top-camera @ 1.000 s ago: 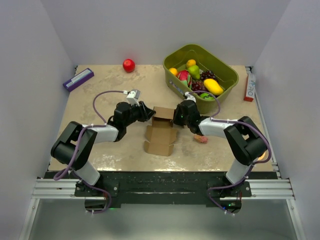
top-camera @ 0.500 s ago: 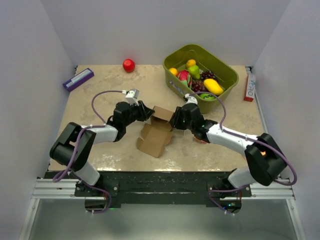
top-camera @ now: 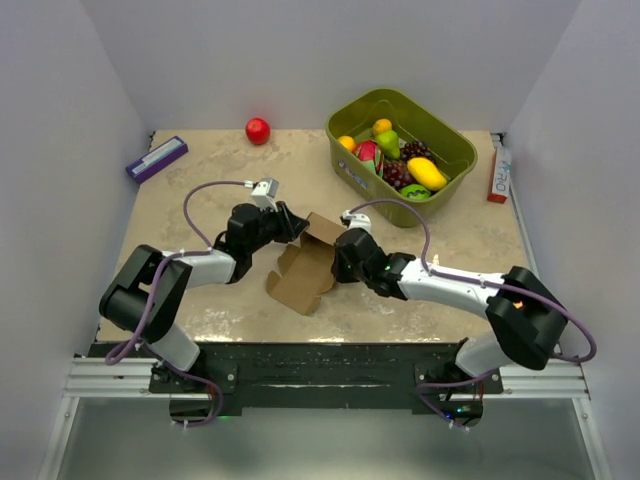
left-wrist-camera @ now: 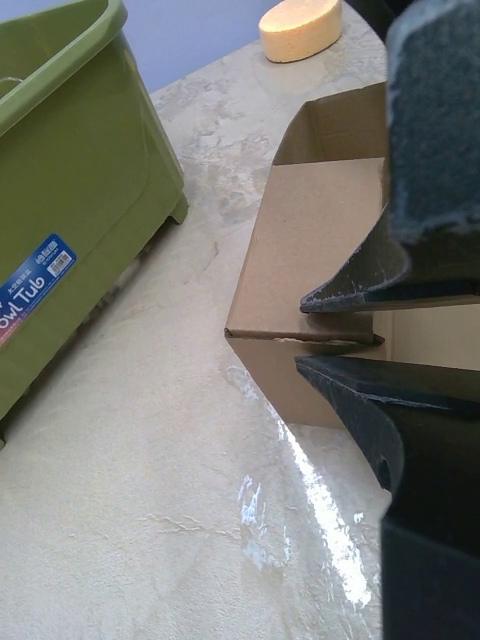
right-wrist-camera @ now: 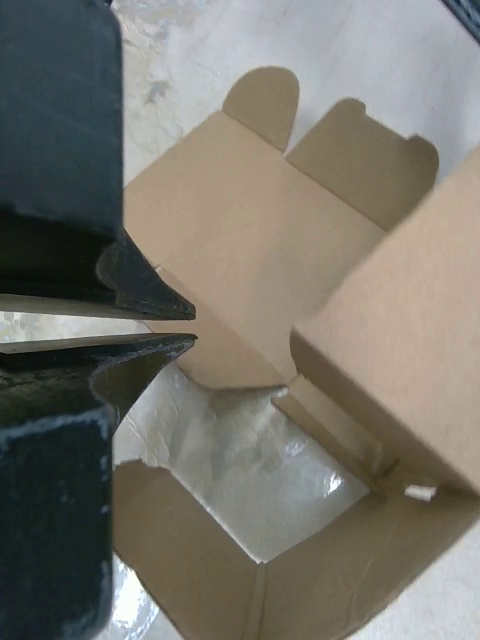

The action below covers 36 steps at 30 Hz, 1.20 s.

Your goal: Fold the paper box

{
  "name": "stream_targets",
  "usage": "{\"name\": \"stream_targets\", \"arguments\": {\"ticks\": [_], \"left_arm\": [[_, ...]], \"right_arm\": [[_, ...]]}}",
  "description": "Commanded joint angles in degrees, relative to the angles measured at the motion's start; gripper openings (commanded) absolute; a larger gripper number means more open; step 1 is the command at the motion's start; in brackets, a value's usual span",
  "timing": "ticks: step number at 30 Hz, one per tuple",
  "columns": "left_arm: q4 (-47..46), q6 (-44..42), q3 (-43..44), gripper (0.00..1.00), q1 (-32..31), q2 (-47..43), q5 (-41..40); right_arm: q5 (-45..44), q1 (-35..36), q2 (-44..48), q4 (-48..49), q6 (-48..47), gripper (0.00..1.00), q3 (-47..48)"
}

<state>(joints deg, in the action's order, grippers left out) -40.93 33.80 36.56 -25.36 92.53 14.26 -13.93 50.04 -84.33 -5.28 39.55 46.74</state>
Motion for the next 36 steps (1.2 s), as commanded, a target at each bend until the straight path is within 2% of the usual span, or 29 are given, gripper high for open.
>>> {"name": "stream_targets", "arguments": {"ticks": [1, 11, 27, 30, 34, 35, 36], "left_arm": [[1.7, -1.3, -0.5, 0.28, 0.2, -1.6, -1.4], [1.7, -1.2, -0.6, 0.27, 0.2, -1.8, -1.4], [2.3, -1.5, -1.5, 0.27, 0.2, -3.2, -1.7], [2.2, -1.3, -2.1, 0.26, 0.2, -3.9, -1.8], [1.3, -0.2, -4.0, 0.25, 0.1, -5.9, -2.3], [0.8, 0.1, -4.4, 0.25, 0.0, -6.7, -2.5], [0.3, 0.6, -5.5, 0.25, -0.1, -7.3, -2.7]], "right_arm": [[-4.2, 1.8, -0.7, -1.0, -0.9, 0.15, 3.7], [-3.4, 3.7, -6.2, -2.5, 0.1, 0.14, 6.1], [-3.6, 4.0, -13.7, -5.7, 3.8, 0.11, 4.1], [-4.3, 3.9, -12.7, -6.0, 3.5, 0.11, 4.4], [-4.7, 3.9, -8.4, -7.6, 1.6, 0.2, 5.9], [-4.8, 3.9, -7.3, -8.3, 0.7, 0.31, 6.3], [-5.2, 3.9, -6.4, -9.1, 0.6, 0.37, 7.5]]}}
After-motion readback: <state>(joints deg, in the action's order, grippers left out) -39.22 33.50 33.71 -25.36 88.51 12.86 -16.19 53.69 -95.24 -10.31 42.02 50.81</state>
